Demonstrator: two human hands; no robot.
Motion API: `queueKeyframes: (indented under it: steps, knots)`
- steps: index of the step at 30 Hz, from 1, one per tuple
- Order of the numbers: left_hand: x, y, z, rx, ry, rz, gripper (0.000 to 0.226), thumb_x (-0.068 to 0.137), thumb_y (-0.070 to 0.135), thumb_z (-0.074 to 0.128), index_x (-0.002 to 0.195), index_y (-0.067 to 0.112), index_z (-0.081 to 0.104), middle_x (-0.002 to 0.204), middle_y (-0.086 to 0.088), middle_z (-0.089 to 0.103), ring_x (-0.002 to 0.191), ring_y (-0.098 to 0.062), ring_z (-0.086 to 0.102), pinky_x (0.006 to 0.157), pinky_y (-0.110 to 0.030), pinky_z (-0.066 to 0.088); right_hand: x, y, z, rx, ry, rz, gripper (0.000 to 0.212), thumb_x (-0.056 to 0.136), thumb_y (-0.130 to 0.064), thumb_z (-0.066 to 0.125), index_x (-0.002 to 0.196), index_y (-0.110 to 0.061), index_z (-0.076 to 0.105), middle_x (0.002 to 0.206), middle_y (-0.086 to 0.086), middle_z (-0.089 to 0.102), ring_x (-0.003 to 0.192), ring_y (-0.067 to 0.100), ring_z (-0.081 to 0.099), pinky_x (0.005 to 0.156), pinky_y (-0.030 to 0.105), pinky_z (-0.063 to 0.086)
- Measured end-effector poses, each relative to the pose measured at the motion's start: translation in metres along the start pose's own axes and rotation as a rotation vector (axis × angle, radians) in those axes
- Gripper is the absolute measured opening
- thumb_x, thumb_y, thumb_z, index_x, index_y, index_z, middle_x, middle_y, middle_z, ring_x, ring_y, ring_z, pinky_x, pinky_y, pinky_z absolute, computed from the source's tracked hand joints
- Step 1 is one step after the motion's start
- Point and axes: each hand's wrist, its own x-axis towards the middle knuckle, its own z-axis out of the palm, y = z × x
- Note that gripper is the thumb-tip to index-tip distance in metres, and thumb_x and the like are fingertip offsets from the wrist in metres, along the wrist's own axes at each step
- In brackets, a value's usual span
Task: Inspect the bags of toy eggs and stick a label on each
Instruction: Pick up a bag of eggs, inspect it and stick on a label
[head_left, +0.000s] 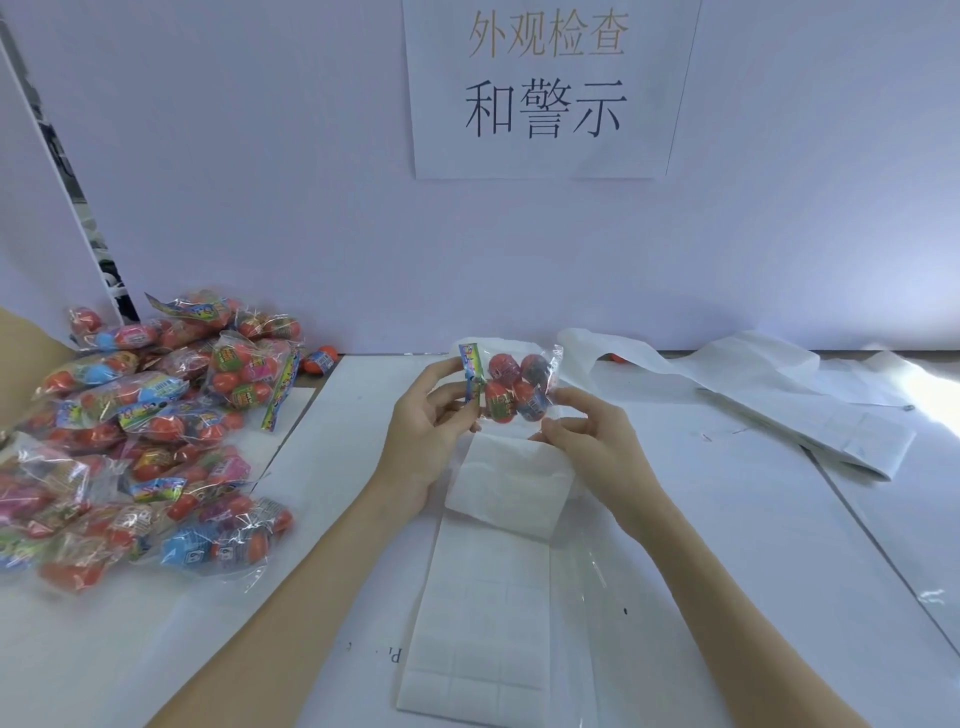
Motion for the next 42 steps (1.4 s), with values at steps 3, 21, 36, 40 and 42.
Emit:
queueKeyframes:
  steps: [3, 21, 36, 40, 42]
  knots:
    - [-0.003, 0.001, 0.002, 0.003, -0.013, 0.006, 0.032, 0.092, 0.004, 0.066, 0.113, 0.026, 0.073, 0.104, -0.011, 0.076, 0.086, -0.02, 0.066, 0.081, -0.031, 0.054, -0.001, 0.001, 0.0, -0.12, 0.043, -0.048, 0.044, 0.099, -0.002, 0.05, 0.112, -0.041, 0.064, 0.083, -0.009, 0.08, 0.079, 0.003, 0.072, 0.074, 0.028, 0.053]
    - [-0.006, 0.001, 0.004, -0.055, 0.008, -0.057, 0.021, 0.105, 0.02, 0.062, 0.106, 0.023, 0.082, 0.106, -0.012, 0.08, 0.095, -0.028, 0.077, 0.086, -0.038, 0.061, -0.003, -0.003, 0.003, 0.19, -0.009, 0.036, 0.022, 0.106, -0.03, 0.06, 0.111, -0.01, 0.068, 0.1, 0.008, 0.081, 0.091, 0.02, 0.071, 0.081, 0.037, 0.046]
    - [-0.001, -0.002, 0.005, 0.136, 0.115, 0.078, 0.036, 0.091, 0.021, 0.081, 0.123, 0.022, 0.065, 0.112, 0.003, 0.073, 0.099, -0.013, 0.072, 0.078, -0.02, 0.056, -0.005, -0.003, 0.008, 0.129, -0.03, -0.089, 0.018, 0.099, -0.018, 0.071, 0.113, -0.027, 0.065, 0.104, -0.001, 0.078, 0.097, 0.019, 0.075, 0.085, 0.027, 0.055]
    - [0.002, -0.002, -0.002, 0.265, 0.261, 0.169, 0.026, 0.098, 0.015, 0.072, 0.118, 0.023, 0.058, 0.095, 0.004, 0.067, 0.074, -0.014, 0.066, 0.061, -0.026, 0.054, -0.003, -0.003, 0.009, 0.097, 0.066, -0.226, 0.033, 0.091, 0.004, 0.068, 0.102, -0.027, 0.07, 0.103, -0.015, 0.073, 0.081, 0.009, 0.069, 0.074, 0.014, 0.05]
    - [0.002, 0.0, -0.004, 0.118, 0.119, 0.093, 0.019, 0.103, 0.011, 0.054, 0.119, 0.016, 0.062, 0.085, -0.001, 0.071, 0.067, -0.014, 0.065, 0.059, -0.025, 0.053, -0.003, -0.003, 0.011, 0.085, 0.071, -0.237, 0.037, 0.09, 0.005, 0.068, 0.101, -0.029, 0.073, 0.101, -0.017, 0.073, 0.078, 0.007, 0.067, 0.073, 0.016, 0.051]
